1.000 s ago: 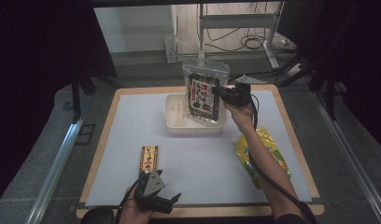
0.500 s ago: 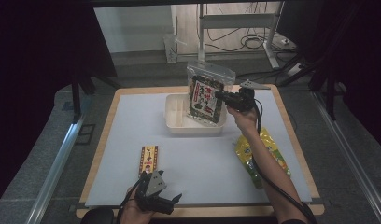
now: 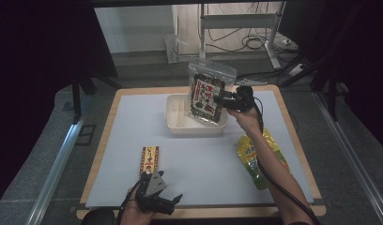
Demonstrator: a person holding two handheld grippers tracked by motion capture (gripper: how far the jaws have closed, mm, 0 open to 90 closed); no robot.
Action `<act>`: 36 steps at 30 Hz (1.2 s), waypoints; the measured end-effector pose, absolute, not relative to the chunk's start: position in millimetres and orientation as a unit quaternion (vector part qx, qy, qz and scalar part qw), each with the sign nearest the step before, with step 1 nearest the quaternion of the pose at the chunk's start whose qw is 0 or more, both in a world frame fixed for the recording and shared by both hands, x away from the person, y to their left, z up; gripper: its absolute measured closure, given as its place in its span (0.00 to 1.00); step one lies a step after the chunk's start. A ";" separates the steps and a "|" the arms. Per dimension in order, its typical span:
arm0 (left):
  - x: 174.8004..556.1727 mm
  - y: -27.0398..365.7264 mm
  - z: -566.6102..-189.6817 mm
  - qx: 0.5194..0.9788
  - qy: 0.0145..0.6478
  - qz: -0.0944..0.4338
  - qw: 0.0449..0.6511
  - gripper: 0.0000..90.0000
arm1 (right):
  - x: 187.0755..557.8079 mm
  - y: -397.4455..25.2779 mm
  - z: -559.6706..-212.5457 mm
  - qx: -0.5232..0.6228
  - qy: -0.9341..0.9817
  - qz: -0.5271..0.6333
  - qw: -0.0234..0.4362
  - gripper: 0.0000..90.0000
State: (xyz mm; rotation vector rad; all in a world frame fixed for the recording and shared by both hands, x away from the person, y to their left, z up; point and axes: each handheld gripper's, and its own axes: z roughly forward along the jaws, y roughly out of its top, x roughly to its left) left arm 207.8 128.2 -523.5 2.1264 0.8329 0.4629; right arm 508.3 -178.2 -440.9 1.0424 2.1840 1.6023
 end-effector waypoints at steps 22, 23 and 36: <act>208.4 131.1 -522.0 0.826 0.335 0.177 0.418 0.01 | 476.1 -191.4 -435.0 0.369 0.788 0.475 0.130 0.04; 208.4 131.5 -521.8 0.824 0.336 0.177 0.420 0.00 | 473.4 -192.1 -435.3 0.368 0.790 0.473 0.132 0.04; 209.4 135.7 -520.7 0.824 0.336 0.190 0.414 0.00 | 440.8 -195.3 -439.4 0.348 0.805 0.457 0.148 0.04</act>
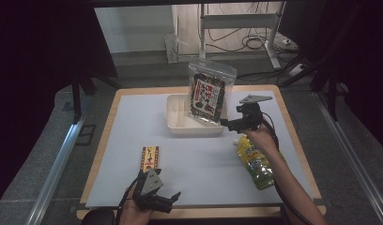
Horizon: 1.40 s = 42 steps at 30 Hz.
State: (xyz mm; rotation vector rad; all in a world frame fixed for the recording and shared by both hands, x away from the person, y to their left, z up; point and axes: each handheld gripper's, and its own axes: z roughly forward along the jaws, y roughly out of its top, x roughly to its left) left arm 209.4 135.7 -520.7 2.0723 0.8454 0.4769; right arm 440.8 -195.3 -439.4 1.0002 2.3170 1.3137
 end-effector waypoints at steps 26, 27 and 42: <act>212.7 161.6 -514.4 0.813 0.369 0.215 0.396 0.01 | 379.3 -230.2 -473.7 0.353 0.825 0.413 0.153 0.06; 213.1 163.3 -514.4 0.812 0.371 0.215 0.395 0.01 | 376.5 -231.1 -474.8 0.353 0.827 0.410 0.155 0.06; 216.0 174.0 -515.3 0.806 0.387 0.221 0.390 0.01 | 343.8 -239.8 -495.4 0.359 0.834 0.386 0.165 0.06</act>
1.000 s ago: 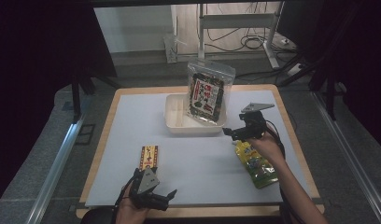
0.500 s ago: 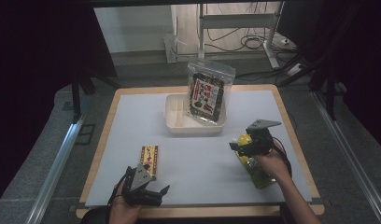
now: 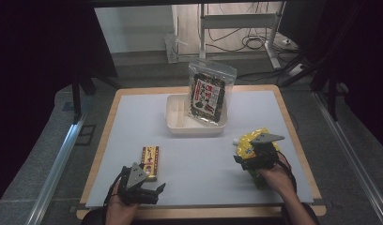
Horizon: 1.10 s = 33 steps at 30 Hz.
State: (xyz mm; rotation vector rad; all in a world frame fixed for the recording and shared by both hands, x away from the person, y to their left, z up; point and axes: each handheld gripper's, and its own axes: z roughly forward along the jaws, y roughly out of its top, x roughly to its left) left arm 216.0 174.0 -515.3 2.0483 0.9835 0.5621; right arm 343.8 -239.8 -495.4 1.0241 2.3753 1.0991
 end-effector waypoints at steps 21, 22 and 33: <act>216.2 172.5 -516.2 0.810 0.382 0.217 0.388 0.01 | 341.6 -252.0 -505.2 0.384 0.829 0.373 0.164 0.04; 216.1 172.7 -516.0 0.810 0.382 0.217 0.388 0.01 | 341.6 -252.0 -505.2 0.384 0.829 0.373 0.164 0.04; 216.1 170.9 -516.5 0.810 0.381 0.217 0.388 0.01 | 346.2 -264.6 -497.0 0.425 0.812 0.371 0.147 0.34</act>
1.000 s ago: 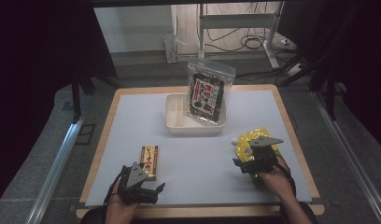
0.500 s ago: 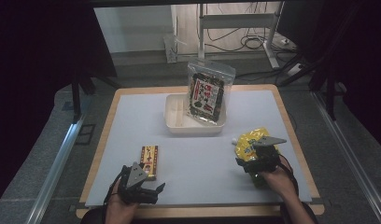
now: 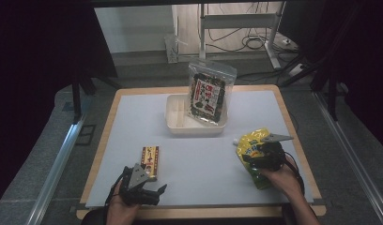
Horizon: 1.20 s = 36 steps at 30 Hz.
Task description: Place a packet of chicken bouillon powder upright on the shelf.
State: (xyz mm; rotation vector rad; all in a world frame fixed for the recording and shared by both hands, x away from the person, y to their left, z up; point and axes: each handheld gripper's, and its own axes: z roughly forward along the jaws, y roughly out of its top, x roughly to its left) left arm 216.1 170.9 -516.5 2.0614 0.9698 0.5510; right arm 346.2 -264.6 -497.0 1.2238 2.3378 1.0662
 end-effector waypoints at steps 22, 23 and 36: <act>216.1 171.3 -516.4 0.810 0.382 0.217 0.388 0.01 | 367.3 -330.1 -487.9 0.492 0.785 0.314 0.209 1.00; 216.1 171.3 -516.4 0.810 0.382 0.217 0.388 0.01 | 368.3 -333.2 -488.5 0.496 0.782 0.312 0.211 1.00; 216.6 170.7 -517.0 0.813 0.381 0.214 0.384 0.01 | 377.8 -352.9 -503.6 0.525 0.780 0.272 0.204 1.00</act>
